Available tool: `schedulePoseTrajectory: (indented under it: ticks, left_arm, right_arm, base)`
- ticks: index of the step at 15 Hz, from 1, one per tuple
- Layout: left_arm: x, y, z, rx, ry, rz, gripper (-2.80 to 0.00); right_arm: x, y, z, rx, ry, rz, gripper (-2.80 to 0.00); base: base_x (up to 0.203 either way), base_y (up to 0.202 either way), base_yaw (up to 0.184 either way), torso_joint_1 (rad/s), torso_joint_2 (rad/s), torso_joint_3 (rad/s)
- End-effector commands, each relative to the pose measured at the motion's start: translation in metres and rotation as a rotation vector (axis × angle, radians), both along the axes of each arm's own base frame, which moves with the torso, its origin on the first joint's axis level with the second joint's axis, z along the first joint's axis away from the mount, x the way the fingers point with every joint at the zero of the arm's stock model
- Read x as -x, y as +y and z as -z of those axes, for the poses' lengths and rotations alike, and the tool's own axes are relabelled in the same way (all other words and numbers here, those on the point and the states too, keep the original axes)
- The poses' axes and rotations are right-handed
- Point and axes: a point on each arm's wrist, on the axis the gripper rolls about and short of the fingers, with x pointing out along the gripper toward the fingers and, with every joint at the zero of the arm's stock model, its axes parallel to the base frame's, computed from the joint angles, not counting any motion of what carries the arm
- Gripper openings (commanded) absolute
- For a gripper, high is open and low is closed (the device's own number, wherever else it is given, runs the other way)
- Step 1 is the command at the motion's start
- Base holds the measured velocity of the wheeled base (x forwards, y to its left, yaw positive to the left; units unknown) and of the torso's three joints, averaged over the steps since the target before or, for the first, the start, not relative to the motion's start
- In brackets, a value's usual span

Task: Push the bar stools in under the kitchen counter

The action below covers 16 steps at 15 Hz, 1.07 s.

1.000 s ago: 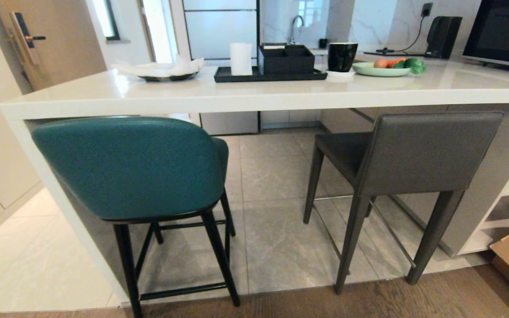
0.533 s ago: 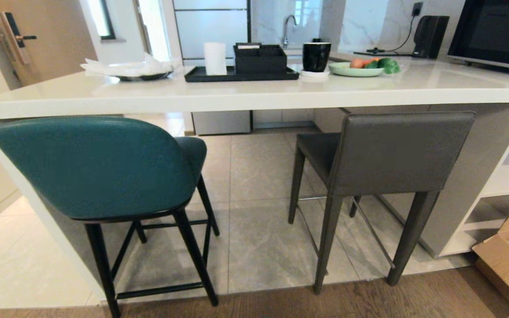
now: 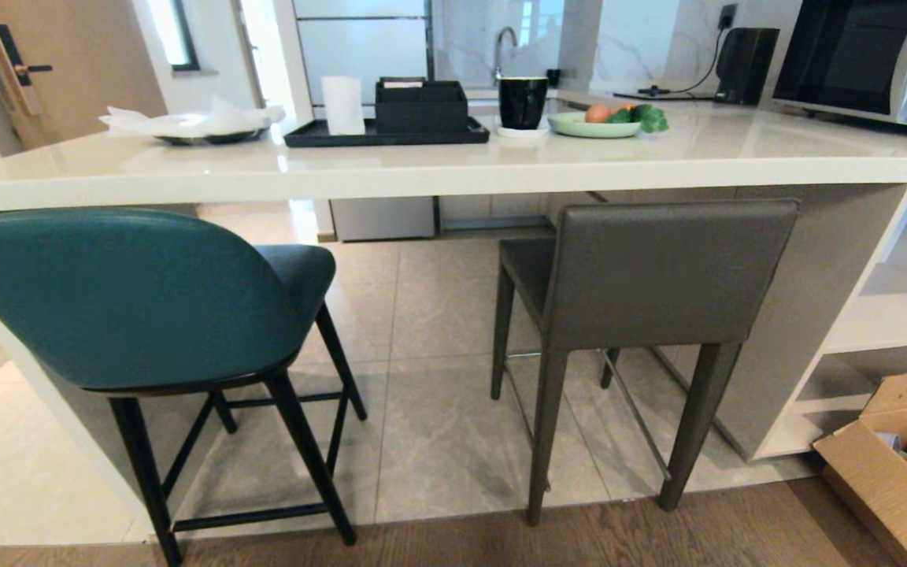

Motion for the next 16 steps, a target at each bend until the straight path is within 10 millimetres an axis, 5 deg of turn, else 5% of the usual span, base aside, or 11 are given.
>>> schedulePoseTrajectory:
  ticks: [1, 16]
  left_arm:
    - [-0.0002, 0.0000, 0.0000, 0.000, 0.003, -0.001, -2.80]
    - [-0.0002, 0.0000, 0.0000, 0.000, 0.002, 0.000, -2.80]
  right_arm:
    - [-0.0002, 0.0000, 0.0004, 0.001, 0.004, -0.001, -2.80]
    - [-0.0002, -0.0001, 0.0003, -0.026, 0.002, 0.004, -2.80]
  base:
    - [0.000, 0.000, 0.000, 0.000, 0.00, 0.000]
    - [0.000, 0.000, 0.000, 0.000, 0.00, 0.000]
